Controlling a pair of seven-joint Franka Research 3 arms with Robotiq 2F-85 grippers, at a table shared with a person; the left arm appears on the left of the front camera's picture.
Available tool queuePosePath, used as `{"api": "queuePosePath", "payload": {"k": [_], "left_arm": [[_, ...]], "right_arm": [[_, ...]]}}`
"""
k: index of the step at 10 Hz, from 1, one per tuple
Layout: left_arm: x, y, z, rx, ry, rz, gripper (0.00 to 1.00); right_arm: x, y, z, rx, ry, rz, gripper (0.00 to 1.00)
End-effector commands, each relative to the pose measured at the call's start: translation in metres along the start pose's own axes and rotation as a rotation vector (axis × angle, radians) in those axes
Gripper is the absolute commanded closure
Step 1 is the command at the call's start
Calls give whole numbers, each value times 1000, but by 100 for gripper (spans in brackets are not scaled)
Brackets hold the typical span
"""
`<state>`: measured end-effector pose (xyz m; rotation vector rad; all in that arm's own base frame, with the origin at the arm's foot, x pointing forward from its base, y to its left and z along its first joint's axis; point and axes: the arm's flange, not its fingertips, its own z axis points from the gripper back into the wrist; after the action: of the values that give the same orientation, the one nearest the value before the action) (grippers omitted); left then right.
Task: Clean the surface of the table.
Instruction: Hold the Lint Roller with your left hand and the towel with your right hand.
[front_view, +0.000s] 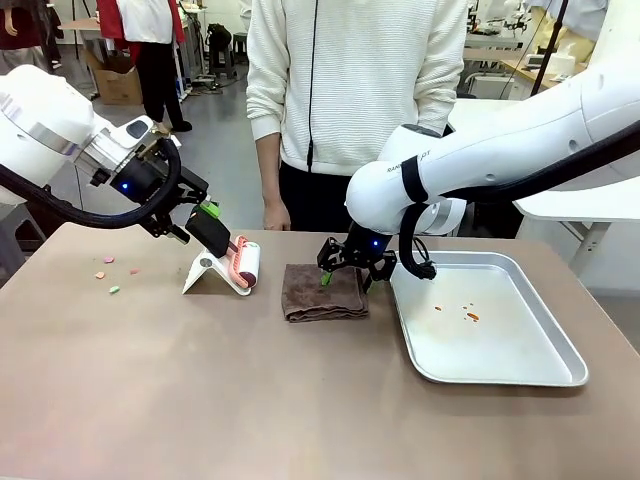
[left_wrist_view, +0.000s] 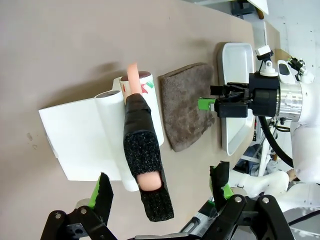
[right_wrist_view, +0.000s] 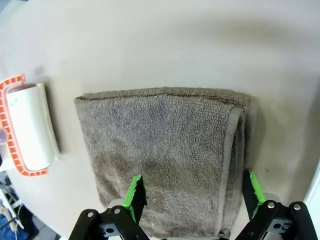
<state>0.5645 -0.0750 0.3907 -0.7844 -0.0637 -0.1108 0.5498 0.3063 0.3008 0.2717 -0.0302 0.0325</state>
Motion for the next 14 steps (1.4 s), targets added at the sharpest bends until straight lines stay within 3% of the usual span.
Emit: {"api": "queuePosePath", "payload": {"k": [1, 2, 3, 4, 5, 6, 8, 9, 14], "left_arm": [[3, -3, -1, 14, -9, -23, 46], [3, -3, -1, 22, -13, -19, 57], [3, -4, -1, 22, -20, -22, 100], [3, -5, 0, 25, -29, -28, 100], [2, -6, 0, 37, -49, -31, 100], [1, -6, 0, 38, -55, -30, 86], [0, -8, 0, 44, -62, -31, 100], [0, -9, 0, 43, -61, -33, 100], [-2, -12, 1, 32, -71, -43, 100]], "right_arm": [[3, 5, 1, -44, -7, -26, 0], [3, 5, 0, -50, -10, -25, 36], [4, 6, -1, -52, -8, -29, 59], [4, 6, -1, -54, -6, -31, 95], [4, 7, -1, -53, -5, -22, 100], [4, 7, -2, -53, -1, -16, 100], [4, 7, -4, -48, 7, -13, 95], [4, 6, -5, -43, 10, -15, 100], [5, 5, -6, -17, 19, -14, 100]]}}
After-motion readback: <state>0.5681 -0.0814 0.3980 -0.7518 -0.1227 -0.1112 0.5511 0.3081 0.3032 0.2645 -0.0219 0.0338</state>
